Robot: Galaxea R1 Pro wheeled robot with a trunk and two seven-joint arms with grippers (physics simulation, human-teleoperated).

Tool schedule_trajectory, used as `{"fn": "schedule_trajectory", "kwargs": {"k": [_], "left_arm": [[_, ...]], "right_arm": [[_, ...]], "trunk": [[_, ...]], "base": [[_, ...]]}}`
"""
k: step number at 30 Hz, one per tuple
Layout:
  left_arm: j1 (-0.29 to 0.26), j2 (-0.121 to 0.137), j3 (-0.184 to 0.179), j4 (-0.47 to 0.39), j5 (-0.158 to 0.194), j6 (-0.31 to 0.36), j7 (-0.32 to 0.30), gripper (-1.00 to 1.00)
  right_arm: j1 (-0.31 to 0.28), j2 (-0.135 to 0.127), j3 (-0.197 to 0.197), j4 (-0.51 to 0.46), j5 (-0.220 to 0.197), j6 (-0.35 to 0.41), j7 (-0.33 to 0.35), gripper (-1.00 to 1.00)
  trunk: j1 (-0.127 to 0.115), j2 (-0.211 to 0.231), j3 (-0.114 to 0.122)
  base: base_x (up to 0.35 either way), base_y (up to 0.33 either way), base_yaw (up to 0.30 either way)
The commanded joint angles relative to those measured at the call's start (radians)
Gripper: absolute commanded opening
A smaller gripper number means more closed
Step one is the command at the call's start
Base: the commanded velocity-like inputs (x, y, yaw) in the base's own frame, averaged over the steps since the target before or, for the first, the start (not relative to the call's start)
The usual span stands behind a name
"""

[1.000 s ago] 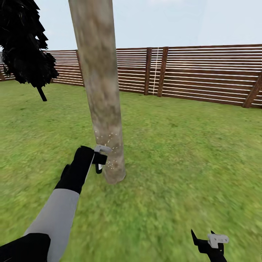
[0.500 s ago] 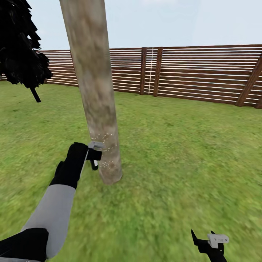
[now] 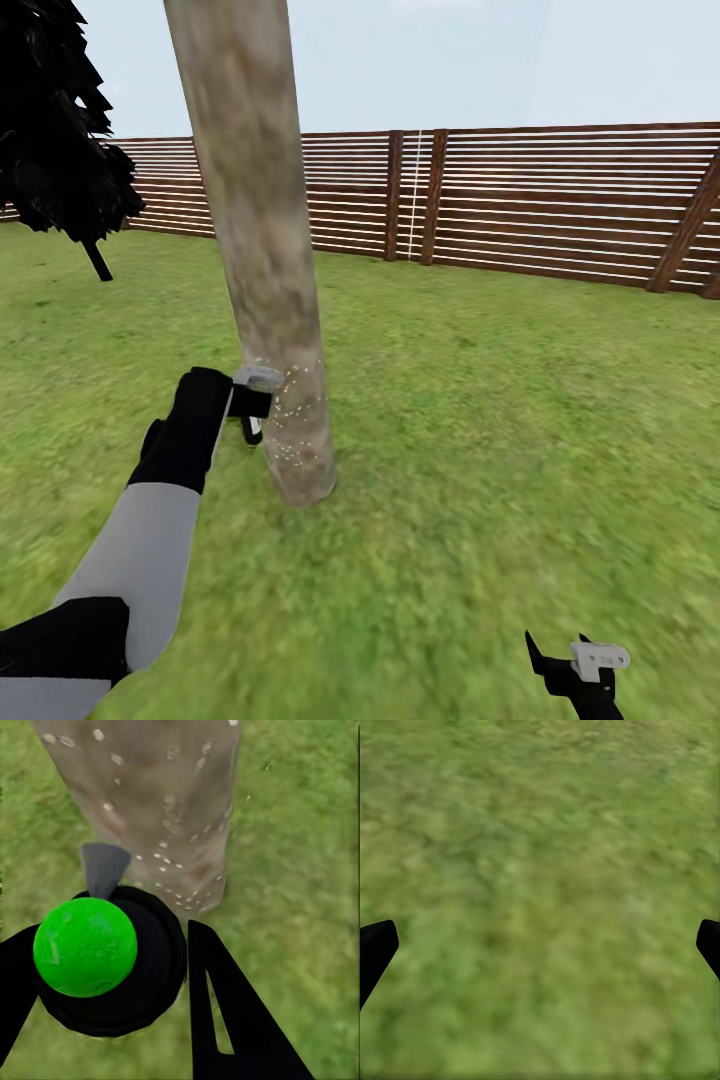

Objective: In the garden, pick up the pesticide atomizer on the floor and spray pesticide onto both trees until each tree trunk is fully covered.

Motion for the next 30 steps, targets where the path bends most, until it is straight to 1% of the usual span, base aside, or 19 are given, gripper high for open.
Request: {"fn": "schedule_trajectory", "kwargs": {"k": [1, 3, 5, 9, 11, 13, 14, 15, 16, 17, 18, 20, 21, 22, 23, 24, 25, 27, 30], "left_arm": [[-0.005, -0.004, 0.003, -0.001, -0.014, 0.004, -0.01, -1.0], [-0.009, -0.001, 0.002, -0.002, -0.016, 0.005, -0.01, -1.0], [-0.01, 0.017, 0.004, -0.004, -0.019, 0.005, -0.01, -1.0], [-0.034, 0.084, 0.007, -0.006, -0.018, 0.006, -0.01, -1.0], [-0.04, 0.098, 0.007, -0.005, -0.018, 0.007, -0.01, -1.0], [-0.039, 0.087, 0.004, -0.005, -0.016, 0.007, -0.01, -1.0], [-0.036, 0.056, -0.005, -0.005, -0.016, 0.007, -0.01, -1.0], [-0.033, 0.022, -0.022, -0.004, -0.017, 0.007, -0.01, -1.0], [-0.032, 0.004, -0.036, -0.005, -0.018, 0.007, -0.01, -1.0], [-0.033, -0.008, -0.051, -0.005, -0.018, 0.007, -0.01, -1.0], [-0.032, -0.011, -0.055, -0.005, -0.017, 0.007, -0.01, -1.0], [-0.03, -0.005, -0.058, -0.003, -0.017, 0.007, -0.01, -1.0], [-0.028, 0.005, -0.055, 0.001, -0.018, 0.007, -0.01, -1.0], [-0.027, 0.021, -0.053, 0.004, -0.018, 0.007, -0.01, -1.0], [-0.026, 0.044, -0.053, 0.005, -0.016, 0.007, -0.01, -1.0], [-0.024, 0.08, -0.053, 0.009, -0.014, 0.007, -0.01, -1.0], [-0.022, 0.094, -0.052, 0.025, -0.013, 0.006, -0.01, -1.0], [-0.012, 0.099, -0.054, 0.059, -0.012, 0.005, -0.01, -1.0], [0.03, 0.094, -0.054, 0.099, -0.011, -0.003, -0.01, -1.0]], "right_arm": [[-0.001, 0.0, -0.009, 0.0, 0.003, -0.003, 0.008, 1.0], [-0.001, 0.0, -0.009, 0.0, 0.003, -0.003, 0.008, 1.0], [-0.001, 0.0, -0.009, 0.0, 0.003, -0.003, 0.008, 1.0], [-0.001, 0.0, -0.009, 0.0, 0.003, -0.003, 0.008, 1.0], [-0.001, 0.0, -0.009, 0.0, 0.003, -0.003, 0.008, 1.0], [-0.001, 0.0, -0.009, 0.0, 0.003, -0.003, 0.008, 1.0], [-0.001, 0.0, -0.009, 0.0, 0.003, -0.003, 0.008, 1.0], [-0.001, 0.0, -0.009, 0.0, 0.003, -0.003, 0.008, 1.0], [-0.001, 0.0, -0.009, 0.0, 0.003, -0.003, 0.008, 1.0], [-0.001, 0.0, -0.009, 0.0, 0.003, -0.003, 0.008, 1.0], [-0.001, 0.0, -0.009, 0.0, 0.003, -0.003, 0.008, 1.0], [-0.001, 0.0, -0.009, 0.0, 0.003, -0.003, 0.008, 1.0], [-0.001, 0.0, -0.009, 0.0, 0.003, -0.003, 0.008, 1.0], [-0.001, 0.0, -0.009, 0.0, 0.003, -0.003, 0.008, 1.0], [-0.002, 0.0, -0.009, 0.0, 0.003, -0.003, 0.008, 1.0], [-0.001, 0.0, -0.009, 0.0, 0.003, -0.003, 0.008, 1.0], [-0.001, 0.0, -0.009, 0.0, 0.003, -0.003, 0.008, 1.0], [-0.001, 0.0, -0.009, 0.0, 0.003, -0.003, 0.008, 1.0], [-0.001, 0.0, -0.009, 0.0, 0.003, -0.003, 0.008, 1.0]], "trunk": [[0.0, 0.0, -0.001], [0.0, 0.0, -0.001], [0.0, 0.0, -0.001], [0.0, 0.0, -0.001], [0.0, 0.0, -0.001], [0.0, 0.0, -0.001], [0.0, 0.0, -0.001], [0.0, 0.0, -0.001], [0.0, 0.0, -0.001], [0.0, 0.0, -0.001], [0.0, 0.0, -0.001], [0.0, 0.0, -0.001], [0.0, 0.0, -0.001], [0.0, 0.0, -0.001], [0.0, 0.0, -0.001], [0.0, 0.0, -0.001], [0.0, 0.0, -0.001], [0.0, 0.0, -0.001], [0.0, 0.0, -0.001]], "base": [[0.0, 0.0, 0.0], [0.0, 0.0, 0.0], [0.0, 0.0, 0.0], [0.0, 0.0, 0.0], [0.0, 0.0, 0.0], [0.0, 0.0, 0.0], [0.0, 0.0, 0.0], [0.0, 0.0, 0.0], [0.0, 0.0, 0.0], [0.0, 0.0, 0.0], [0.0, 0.0, 0.0], [0.0, 0.0, 0.0], [0.0, 0.0, 0.0], [0.0, 0.0, 0.0], [0.0, 0.0, 0.0], [0.0, 0.0, 0.0], [0.0, 0.0, 0.0], [0.0, 0.0, 0.0], [0.0, 0.0, 0.0]]}}
